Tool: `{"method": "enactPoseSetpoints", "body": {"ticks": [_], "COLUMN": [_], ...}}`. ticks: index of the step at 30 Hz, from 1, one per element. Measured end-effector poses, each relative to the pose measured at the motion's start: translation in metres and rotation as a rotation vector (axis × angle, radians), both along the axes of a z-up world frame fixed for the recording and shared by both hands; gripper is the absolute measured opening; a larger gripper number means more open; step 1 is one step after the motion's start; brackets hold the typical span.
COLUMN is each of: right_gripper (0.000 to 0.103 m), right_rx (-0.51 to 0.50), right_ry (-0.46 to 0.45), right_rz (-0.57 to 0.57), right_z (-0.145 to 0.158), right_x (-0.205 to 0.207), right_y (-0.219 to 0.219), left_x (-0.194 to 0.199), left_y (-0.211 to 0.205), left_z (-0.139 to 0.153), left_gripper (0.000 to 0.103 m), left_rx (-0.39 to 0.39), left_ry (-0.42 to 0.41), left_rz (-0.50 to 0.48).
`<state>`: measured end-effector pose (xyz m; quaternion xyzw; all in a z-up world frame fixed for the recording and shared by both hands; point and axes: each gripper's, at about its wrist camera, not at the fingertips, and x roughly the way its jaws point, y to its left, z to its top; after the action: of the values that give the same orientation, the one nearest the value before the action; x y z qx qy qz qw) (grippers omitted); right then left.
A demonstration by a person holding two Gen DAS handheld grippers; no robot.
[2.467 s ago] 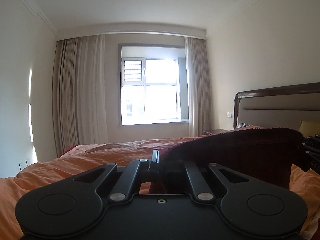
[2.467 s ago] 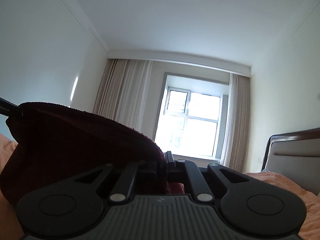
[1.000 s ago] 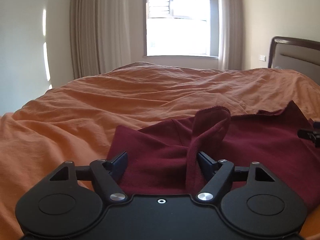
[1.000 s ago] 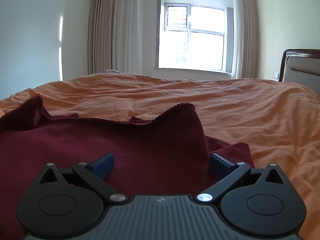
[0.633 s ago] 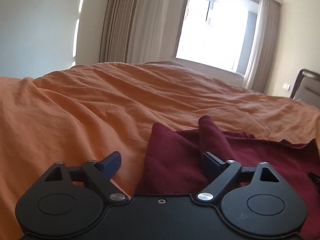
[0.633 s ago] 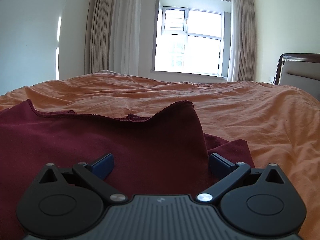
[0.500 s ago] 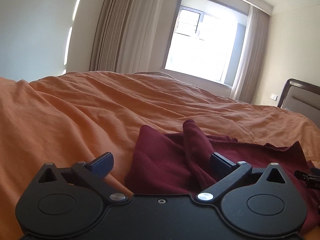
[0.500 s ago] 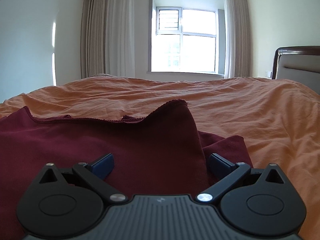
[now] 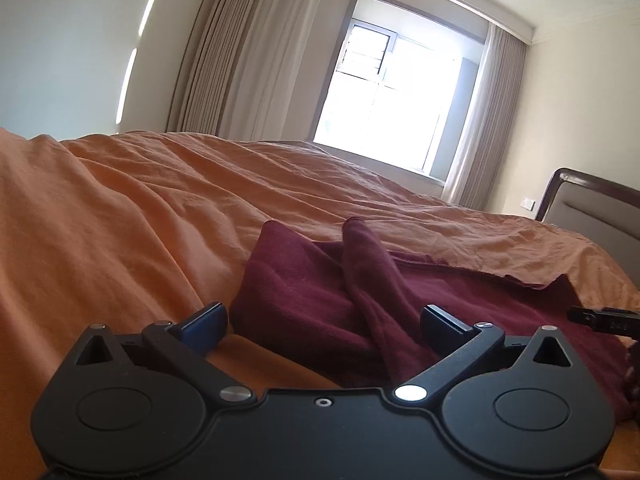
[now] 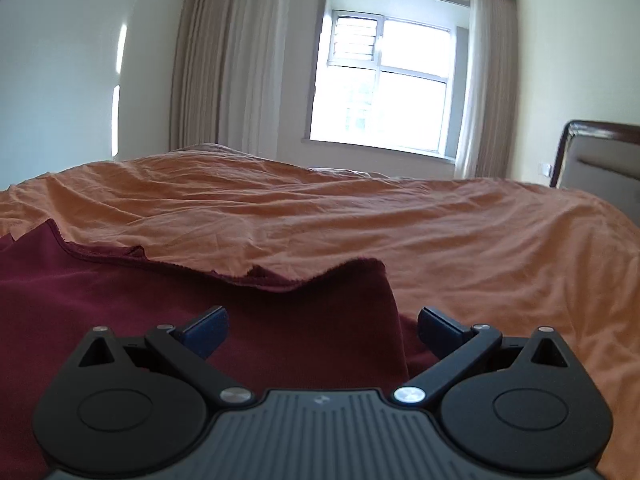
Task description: Fold small clothes
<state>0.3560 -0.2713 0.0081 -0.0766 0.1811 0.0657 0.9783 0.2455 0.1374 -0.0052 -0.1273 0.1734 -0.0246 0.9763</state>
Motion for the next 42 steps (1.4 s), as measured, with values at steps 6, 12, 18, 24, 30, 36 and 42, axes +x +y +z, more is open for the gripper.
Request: {"method": "enactPoseSetpoints", "body": {"ticks": [6,12,18,24,30,36,42], "right_gripper": [0.103,0.103,0.103,0.103,0.103,0.103,0.103], "right_rx": [-0.018,0.062,0.174,0.302,0.186,0.163,0.205], "right_ry": [0.208,0.173,0.156,0.151,0.022,-0.057,-0.095], "right_rz": [0.054,-0.011,-0.123,0.092,0.144,0.107,0.129], "right_z": [-0.029,-0.032,-0.02,-0.002,-0.021,-0.058,-0.064], "right_x": [0.069,0.074,0.061,-0.019,-0.085,-0.109,-0.108], "right_y": [0.018,0.0,-0.027,-0.026,0.012,0.021,0.017], "left_x": [-0.037,-0.059,-0.054,-0.038,-0.029,-0.018,-0.009], "left_y": [-0.024,-0.046,-0.061,-0.061,-0.067,-0.066,-0.062], "left_z": [0.003,-0.004,-0.002,-0.002,0.005,0.006,-0.005], "left_gripper": [0.102,0.103,0.103,0.102,0.102,0.1,0.098], "left_rx": [-0.01,-0.061,-0.082,-0.174,-0.168,-0.233,-0.252], "left_ry": [0.044,0.015,0.019,0.049,0.004,-0.004,0.056], "left_rz": [0.053,0.009,-0.076,-0.041,0.041,0.125,0.182]}}
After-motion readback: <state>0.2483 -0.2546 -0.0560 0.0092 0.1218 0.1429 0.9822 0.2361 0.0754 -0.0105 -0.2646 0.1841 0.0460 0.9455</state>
